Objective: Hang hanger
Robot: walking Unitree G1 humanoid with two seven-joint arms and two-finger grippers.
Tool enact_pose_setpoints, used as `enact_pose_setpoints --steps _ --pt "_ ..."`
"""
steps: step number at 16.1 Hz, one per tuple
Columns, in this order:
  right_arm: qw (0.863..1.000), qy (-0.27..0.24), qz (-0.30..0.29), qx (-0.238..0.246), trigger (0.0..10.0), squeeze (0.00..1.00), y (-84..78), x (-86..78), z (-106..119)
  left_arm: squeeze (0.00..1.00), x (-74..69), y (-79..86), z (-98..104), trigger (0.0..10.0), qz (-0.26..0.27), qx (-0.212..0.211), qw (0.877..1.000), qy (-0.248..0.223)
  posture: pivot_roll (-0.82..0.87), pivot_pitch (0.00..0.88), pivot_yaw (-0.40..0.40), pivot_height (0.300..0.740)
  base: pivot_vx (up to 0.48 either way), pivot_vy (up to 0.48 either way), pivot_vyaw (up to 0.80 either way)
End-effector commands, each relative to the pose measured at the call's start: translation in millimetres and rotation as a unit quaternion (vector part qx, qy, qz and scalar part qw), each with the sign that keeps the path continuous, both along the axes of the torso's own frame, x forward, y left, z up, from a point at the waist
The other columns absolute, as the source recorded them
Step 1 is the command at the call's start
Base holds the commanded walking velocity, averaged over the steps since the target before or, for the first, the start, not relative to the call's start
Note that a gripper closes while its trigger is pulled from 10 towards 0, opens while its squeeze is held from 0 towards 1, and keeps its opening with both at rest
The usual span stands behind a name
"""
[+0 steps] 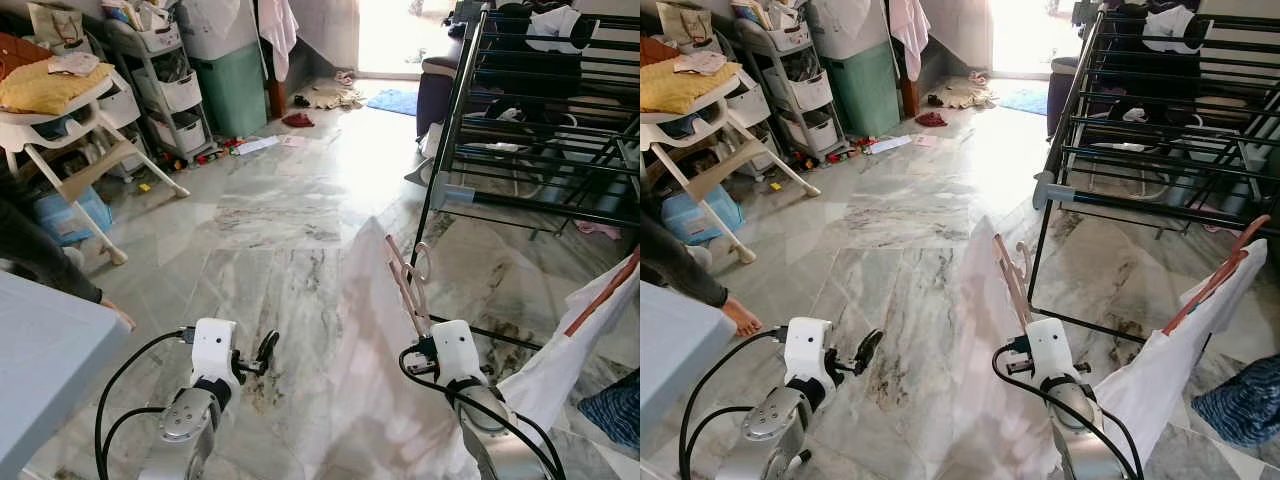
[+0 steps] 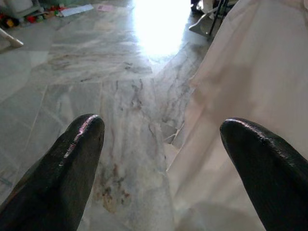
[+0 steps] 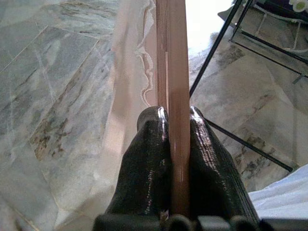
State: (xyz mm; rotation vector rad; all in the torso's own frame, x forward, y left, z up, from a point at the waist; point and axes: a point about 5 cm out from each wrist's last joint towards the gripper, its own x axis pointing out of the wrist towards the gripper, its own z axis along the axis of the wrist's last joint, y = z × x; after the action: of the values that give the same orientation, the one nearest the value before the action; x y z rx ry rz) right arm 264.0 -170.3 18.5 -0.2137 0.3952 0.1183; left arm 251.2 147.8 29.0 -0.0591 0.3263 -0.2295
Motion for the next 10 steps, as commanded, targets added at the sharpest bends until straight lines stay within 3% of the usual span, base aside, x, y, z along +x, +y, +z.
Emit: enact_pose_setpoints --steps 1,10 --pt "1.0 -0.026 0.005 0.007 10.0 0.0 2.7 7.1 12.5 0.0 0.0 1.2 0.9 10.0 0.003 0.006 1.0 0.002 -0.07 0.0 0.052 0.74 -0.27 0.0 0.0" --pt "1.0 -0.024 0.003 0.004 10.0 0.0 3.3 8.3 13.4 0.0 1.1 -2.1 -1.2 10.0 -0.006 0.007 1.0 0.006 -0.08 0.0 0.056 0.74 -0.282 0.0 0.0"
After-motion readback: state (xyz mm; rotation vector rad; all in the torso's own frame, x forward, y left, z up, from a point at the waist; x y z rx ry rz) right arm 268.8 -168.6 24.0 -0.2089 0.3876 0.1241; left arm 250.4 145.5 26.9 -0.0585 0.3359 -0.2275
